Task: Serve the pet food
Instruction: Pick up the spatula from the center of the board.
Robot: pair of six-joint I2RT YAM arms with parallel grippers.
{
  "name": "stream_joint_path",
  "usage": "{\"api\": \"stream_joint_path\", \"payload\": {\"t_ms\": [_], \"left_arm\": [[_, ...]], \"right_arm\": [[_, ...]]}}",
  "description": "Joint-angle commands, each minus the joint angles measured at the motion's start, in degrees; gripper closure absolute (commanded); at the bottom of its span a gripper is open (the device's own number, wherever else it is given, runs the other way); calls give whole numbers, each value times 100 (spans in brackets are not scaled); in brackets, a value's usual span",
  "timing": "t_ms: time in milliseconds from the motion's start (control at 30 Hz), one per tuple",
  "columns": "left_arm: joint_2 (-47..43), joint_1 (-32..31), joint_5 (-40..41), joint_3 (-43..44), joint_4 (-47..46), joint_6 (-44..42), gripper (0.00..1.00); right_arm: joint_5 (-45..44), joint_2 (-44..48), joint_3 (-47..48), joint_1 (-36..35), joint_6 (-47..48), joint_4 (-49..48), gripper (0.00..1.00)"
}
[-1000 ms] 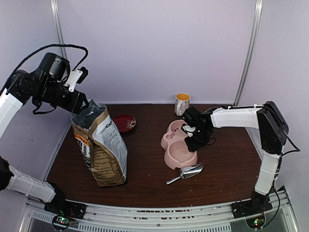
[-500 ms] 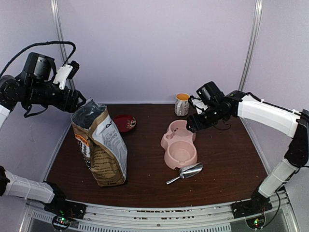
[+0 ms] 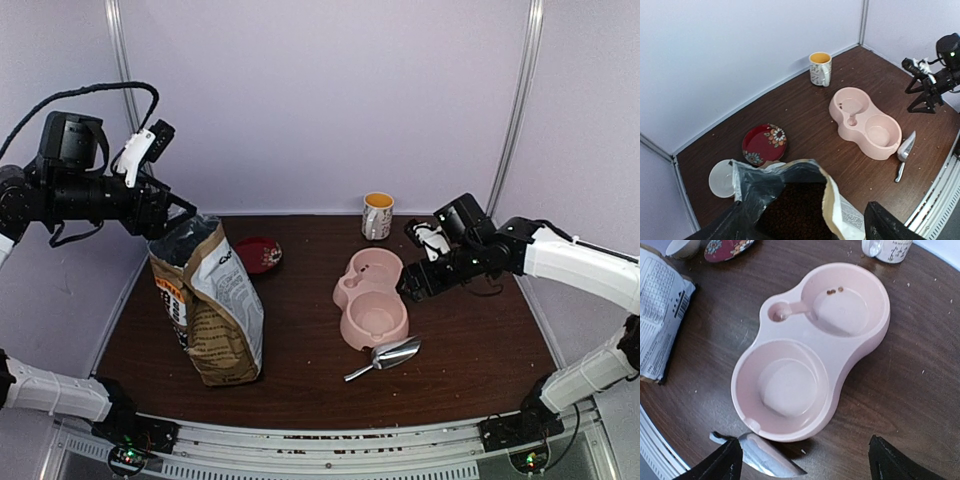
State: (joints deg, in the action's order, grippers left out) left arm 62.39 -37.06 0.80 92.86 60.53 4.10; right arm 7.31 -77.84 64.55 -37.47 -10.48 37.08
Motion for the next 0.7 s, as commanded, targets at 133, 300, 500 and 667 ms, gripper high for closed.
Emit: {"api": "stream_joint_path", "payload": {"t_ms": [133,300,500,667], "left_arm": [[-47,-679,-573,-223,-900,-462,15],[199,-1072,-530,-322,-1236,-430,15],[468,-1390,-1024,-675,-2001,-120,15],[880,-1635,-1058,-827,-2264,-170,17]], "right_arm": [[1004,591,-1140,3,880,-411,14],[973,796,-1293,-23,1716,-559,16],[989,1100,-1629,-41,2865,-843,18],[865,1239,-1852,-49,3501,-897,18]]}}
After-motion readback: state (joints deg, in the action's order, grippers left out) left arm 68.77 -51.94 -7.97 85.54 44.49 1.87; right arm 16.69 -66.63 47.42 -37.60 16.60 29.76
